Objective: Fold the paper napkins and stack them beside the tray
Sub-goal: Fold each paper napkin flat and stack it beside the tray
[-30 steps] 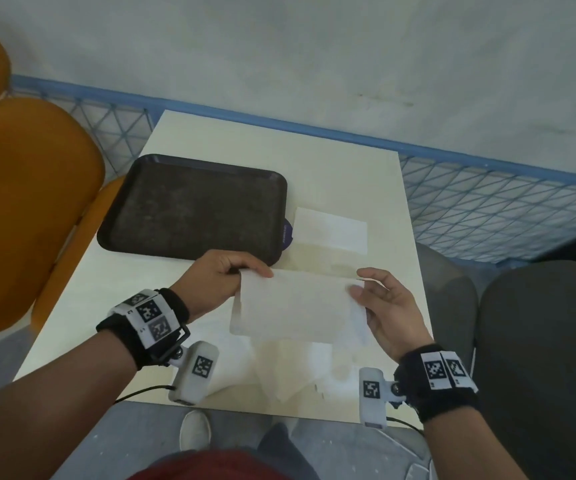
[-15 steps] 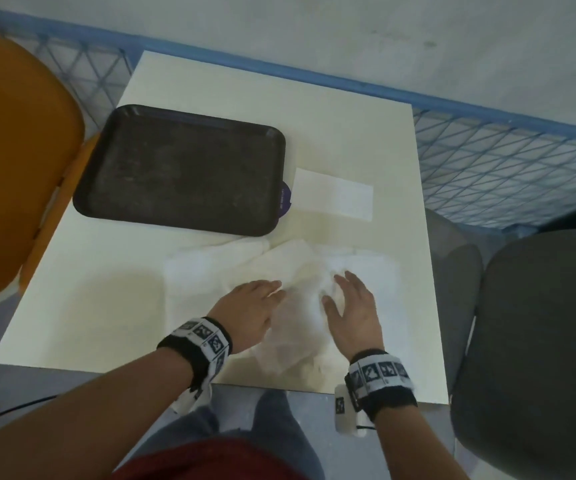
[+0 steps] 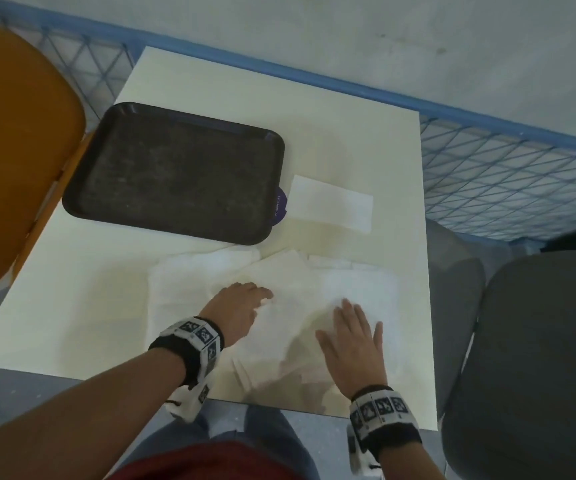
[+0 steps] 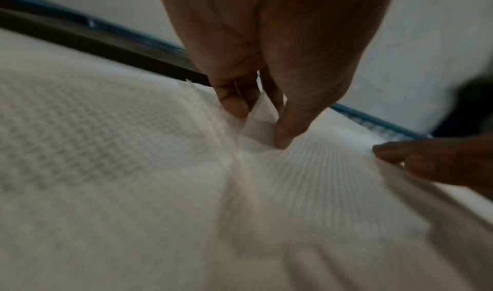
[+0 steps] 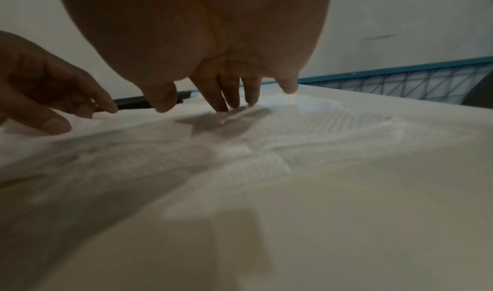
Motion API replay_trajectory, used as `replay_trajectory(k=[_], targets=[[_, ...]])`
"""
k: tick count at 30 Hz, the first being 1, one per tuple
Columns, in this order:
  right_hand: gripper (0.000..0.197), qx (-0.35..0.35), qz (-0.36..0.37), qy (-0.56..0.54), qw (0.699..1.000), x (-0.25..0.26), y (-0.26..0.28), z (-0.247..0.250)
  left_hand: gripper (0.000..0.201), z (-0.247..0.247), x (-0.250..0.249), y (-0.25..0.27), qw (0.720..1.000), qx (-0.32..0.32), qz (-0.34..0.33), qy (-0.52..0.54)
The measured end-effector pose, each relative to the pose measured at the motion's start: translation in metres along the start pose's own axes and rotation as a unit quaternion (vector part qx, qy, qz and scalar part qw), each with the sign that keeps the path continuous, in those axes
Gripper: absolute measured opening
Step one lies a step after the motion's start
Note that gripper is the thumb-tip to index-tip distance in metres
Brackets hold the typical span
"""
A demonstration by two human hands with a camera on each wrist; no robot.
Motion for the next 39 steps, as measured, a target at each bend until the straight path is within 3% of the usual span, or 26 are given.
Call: replay_trajectory(k=[3,6,8,11,14,17,22,27,30,32,36,39], targets=[[0.064,-0.060,0.045,-0.096,0.993,0.025,-0.014,0.024,0.037,0.021,-0.018,-0.003,0.995,-0.025,-0.015,0.092],[0.038,-0.028,0.074,-0.262,0.962,0.054,-0.031,0.044,0.032,0.055,-0.031,-0.004,0.978,-0.096,-0.019,0.185],[0.022,-0.032,0.088,-0.295,0.951,0.057,-0.048,0.065,0.027,0.072,-0.024,-0.008,0.965,-0.161,0.024,0.206],[0.017,-0.011,0.044,-0.293,0.955,0.034,-0.091,0.085,0.017,0.079,0.001,-0.017,0.947,-0.245,0.110,0.177],[0.021,-0.032,0.007,-0.286,0.958,0.008,-0.145,0.109,0.031,0.049,0.024,-0.030,0.963,-0.176,0.189,0.083],[0.023,-0.044,0.012,-0.248,0.968,-0.002,-0.201,0.128,0.045,0.027,0.036,-0.036,0.971,-0.105,0.216,-0.015],[0.015,-0.036,0.035,-0.195,0.980,0.009,-0.276,0.125,0.033,0.025,0.038,-0.039,0.969,-0.101,0.219,-0.059],[0.013,-0.031,0.040,-0.126,0.991,0.021,-0.322,0.100,0.019,0.032,0.036,-0.036,0.964,-0.110,0.240,0.003],[0.030,-0.039,0.072,-0.002,0.997,0.026,-0.328,0.088,0.018,0.037,0.034,-0.032,0.965,-0.102,0.242,0.018],[0.040,-0.068,0.074,-0.001,0.995,0.027,-0.320,0.089,0.020,0.042,0.036,-0.029,0.964,-0.096,0.246,0.018],[0.042,-0.124,0.036,-0.166,0.978,0.019,-0.274,0.097,0.021,0.047,0.034,-0.029,0.976,-0.092,0.196,-0.032],[0.037,-0.120,0.012,-0.247,0.962,0.012,-0.221,0.098,0.029,0.048,0.039,-0.031,0.980,-0.081,0.171,-0.069]])
Point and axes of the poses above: each hand's wrist, its own y-axis away from the middle knuckle, its own z-axis out of the back of the hand, x = y × z, the point moved 9 cm from there along -y, towards the middle knuckle, and after that the axes turned 14 degrees about -x, right-handed, at the moved point
